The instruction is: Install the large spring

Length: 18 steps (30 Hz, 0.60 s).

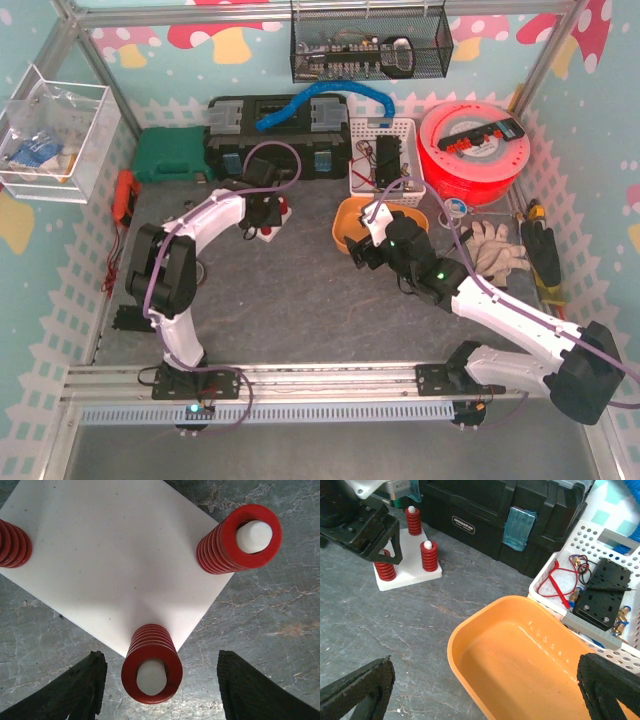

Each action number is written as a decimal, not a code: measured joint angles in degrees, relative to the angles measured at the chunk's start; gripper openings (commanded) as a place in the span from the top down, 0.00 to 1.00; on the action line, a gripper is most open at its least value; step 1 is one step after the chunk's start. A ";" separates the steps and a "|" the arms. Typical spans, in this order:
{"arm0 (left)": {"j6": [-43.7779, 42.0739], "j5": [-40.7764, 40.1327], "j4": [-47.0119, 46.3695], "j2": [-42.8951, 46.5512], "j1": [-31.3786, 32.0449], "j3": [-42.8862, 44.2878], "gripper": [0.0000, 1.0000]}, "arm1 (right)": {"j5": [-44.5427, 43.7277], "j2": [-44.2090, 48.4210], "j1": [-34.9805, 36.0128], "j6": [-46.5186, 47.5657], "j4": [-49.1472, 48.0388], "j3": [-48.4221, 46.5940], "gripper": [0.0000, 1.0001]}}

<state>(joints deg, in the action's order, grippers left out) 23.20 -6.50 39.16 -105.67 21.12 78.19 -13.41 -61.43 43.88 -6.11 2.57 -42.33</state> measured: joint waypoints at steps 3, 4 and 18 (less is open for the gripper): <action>0.44 0.07 0.00 0.48 0.00 0.00 0.29 | -1.49 0.00 0.00 -0.70 0.02 0.00 0.01; 0.61 0.04 0.00 0.92 0.00 0.00 0.27 | -2.16 0.00 -0.04 -0.96 0.02 0.00 0.01; 2.47 -10.62 -10.51 24.72 0.00 -10.40 0.01 | -14.93 4.44 -14.25 -2.82 -14.25 8.76 0.01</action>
<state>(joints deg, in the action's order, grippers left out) 25.67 -17.12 28.64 -80.95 21.12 67.79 -28.34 -56.99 29.63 -8.93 -11.68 -33.56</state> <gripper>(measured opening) 0.993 0.987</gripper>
